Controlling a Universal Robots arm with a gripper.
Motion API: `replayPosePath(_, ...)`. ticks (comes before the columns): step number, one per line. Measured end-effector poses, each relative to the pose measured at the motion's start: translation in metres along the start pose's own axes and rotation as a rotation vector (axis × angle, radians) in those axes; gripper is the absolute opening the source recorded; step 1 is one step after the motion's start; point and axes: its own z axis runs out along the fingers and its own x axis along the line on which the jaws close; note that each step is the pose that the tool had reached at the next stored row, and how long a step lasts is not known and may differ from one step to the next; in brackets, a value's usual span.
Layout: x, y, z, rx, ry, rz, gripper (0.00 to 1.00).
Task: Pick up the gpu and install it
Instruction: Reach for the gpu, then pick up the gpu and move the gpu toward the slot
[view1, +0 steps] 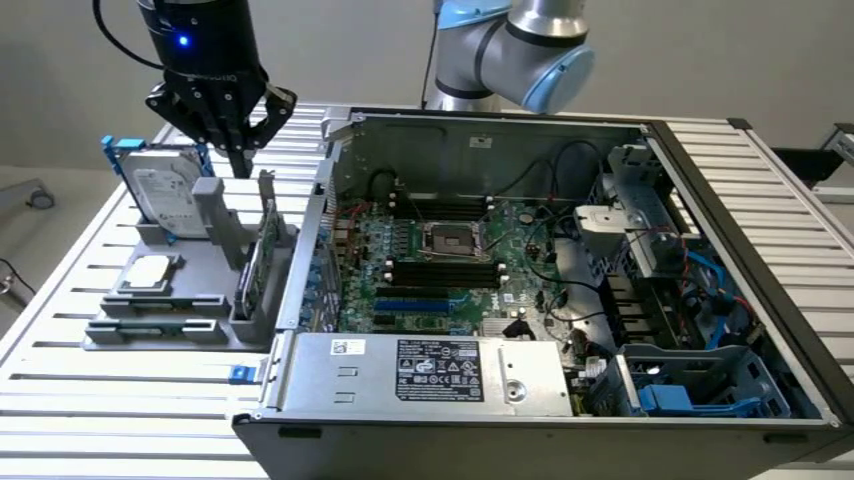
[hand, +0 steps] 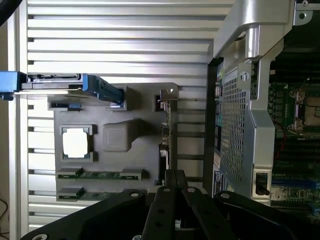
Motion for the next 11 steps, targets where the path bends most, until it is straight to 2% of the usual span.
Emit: replayPosePath(11,0.0001,0.0,0.0,0.0,0.0,0.0,0.12)
